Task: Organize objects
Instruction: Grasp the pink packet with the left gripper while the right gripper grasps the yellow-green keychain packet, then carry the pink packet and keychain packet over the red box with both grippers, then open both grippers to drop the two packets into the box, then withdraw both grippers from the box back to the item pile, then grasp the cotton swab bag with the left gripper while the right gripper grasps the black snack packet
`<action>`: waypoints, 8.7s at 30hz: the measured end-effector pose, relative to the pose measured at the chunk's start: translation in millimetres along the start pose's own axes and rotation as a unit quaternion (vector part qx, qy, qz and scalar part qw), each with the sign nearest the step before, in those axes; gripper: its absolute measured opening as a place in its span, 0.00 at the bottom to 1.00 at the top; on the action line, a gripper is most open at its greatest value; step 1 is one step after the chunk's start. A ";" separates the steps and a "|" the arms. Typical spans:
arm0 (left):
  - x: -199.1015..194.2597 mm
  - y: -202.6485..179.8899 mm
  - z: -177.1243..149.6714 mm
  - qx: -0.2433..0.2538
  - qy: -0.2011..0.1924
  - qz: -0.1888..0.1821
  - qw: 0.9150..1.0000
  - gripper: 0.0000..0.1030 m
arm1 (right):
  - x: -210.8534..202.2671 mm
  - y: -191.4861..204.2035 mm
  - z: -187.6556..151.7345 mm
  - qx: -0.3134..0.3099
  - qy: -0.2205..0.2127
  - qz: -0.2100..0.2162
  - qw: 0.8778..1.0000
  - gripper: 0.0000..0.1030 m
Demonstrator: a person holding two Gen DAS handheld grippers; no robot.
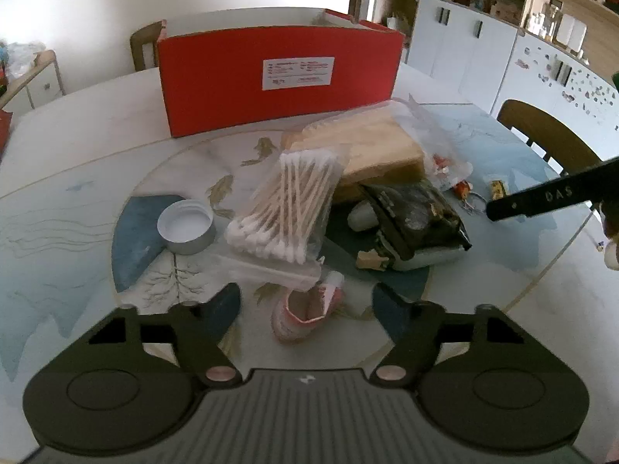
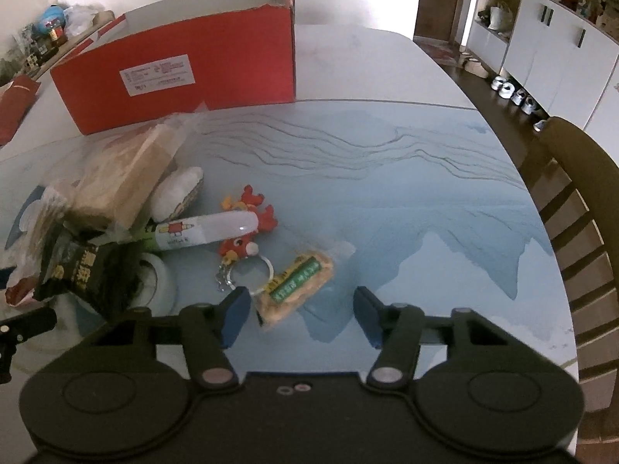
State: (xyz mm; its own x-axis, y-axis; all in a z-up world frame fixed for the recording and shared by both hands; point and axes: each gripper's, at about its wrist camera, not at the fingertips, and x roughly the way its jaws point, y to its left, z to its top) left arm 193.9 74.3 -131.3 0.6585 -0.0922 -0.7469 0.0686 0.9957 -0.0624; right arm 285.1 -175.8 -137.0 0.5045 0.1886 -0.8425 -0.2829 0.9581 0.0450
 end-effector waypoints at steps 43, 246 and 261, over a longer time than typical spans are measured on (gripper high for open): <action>-71.9 8.4 4.8 -0.025 -0.009 -0.050 0.998 0.34 | -86.5 37.1 -7.8 -0.060 -0.048 0.055 0.996 0.22; 19.6 9.6 29.0 0.084 -0.035 0.001 0.996 0.99 | -24.6 106.6 16.1 -0.052 0.014 0.088 0.995 0.72; 19.7 5.6 32.5 0.101 -0.026 -0.011 0.995 0.54 | -15.9 96.6 17.0 -0.004 0.040 0.112 0.993 0.62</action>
State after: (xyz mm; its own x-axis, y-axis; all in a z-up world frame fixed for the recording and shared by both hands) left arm 231.6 77.7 -124.9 0.6922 -0.1193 -0.7118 0.2289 0.9716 0.0598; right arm 263.6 -82.6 -110.1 0.3625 0.3784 -0.8517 -0.3864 0.8926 0.2321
